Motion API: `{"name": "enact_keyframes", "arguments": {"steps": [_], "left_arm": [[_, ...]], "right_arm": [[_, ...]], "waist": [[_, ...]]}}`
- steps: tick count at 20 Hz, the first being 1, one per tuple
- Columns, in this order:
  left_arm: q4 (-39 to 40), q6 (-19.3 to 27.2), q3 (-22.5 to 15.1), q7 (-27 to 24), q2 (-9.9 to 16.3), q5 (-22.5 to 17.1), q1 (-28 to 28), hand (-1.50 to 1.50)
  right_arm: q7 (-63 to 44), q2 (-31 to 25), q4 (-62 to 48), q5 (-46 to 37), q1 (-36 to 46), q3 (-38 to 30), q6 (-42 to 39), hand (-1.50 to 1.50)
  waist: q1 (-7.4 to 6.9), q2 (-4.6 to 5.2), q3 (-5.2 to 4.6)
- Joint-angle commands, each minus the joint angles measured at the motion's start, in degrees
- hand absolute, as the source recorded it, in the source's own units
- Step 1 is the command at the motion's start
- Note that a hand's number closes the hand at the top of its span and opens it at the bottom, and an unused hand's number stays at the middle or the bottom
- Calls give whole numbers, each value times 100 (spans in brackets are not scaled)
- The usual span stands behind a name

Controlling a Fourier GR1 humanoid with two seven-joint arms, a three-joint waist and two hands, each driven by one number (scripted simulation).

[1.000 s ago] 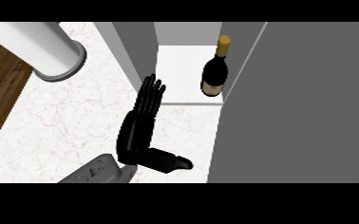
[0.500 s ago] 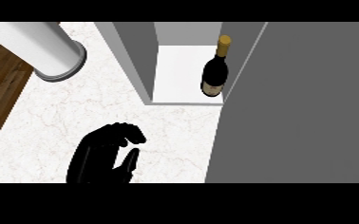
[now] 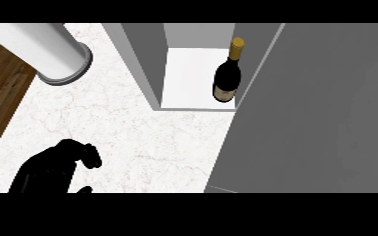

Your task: Pick up the wine, place it into the cabinet and close the cabinet

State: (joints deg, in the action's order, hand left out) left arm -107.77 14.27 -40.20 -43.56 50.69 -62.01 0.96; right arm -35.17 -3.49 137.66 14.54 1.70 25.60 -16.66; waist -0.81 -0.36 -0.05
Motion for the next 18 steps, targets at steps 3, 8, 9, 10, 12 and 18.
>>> {"name": "enact_keyframes", "arguments": {"steps": [3,8,9,10,12,18], "left_arm": [[-281,-880,781,-376,768,-518,1052,-150],[-50,-1191,1279,-548,938,-829,1421,-150],[258,-1288,1252,-680,848,-741,1461,-150],[80,-1221,1366,-494,972,-922,1424,-150],[369,-1601,1509,-779,1079,-816,1764,-150],[619,-2335,1877,-877,1473,-969,2181,-150]], "right_arm": [[-498,339,388,-699,296,1553,630,150],[-1016,342,97,-1191,960,2544,1353,150],[-914,342,-214,-1250,1453,2568,1710,150],[-687,342,-537,-1382,1535,2859,1994,150],[-931,342,-396,-1603,1732,3190,2447,150],[-580,316,-823,-1797,2585,2978,3546,150]], "waist": [[-58,-24,-8],[-39,-33,-11],[-102,-34,-27],[-104,-37,-21],[-95,-51,-21],[-214,-64,-28]]}}
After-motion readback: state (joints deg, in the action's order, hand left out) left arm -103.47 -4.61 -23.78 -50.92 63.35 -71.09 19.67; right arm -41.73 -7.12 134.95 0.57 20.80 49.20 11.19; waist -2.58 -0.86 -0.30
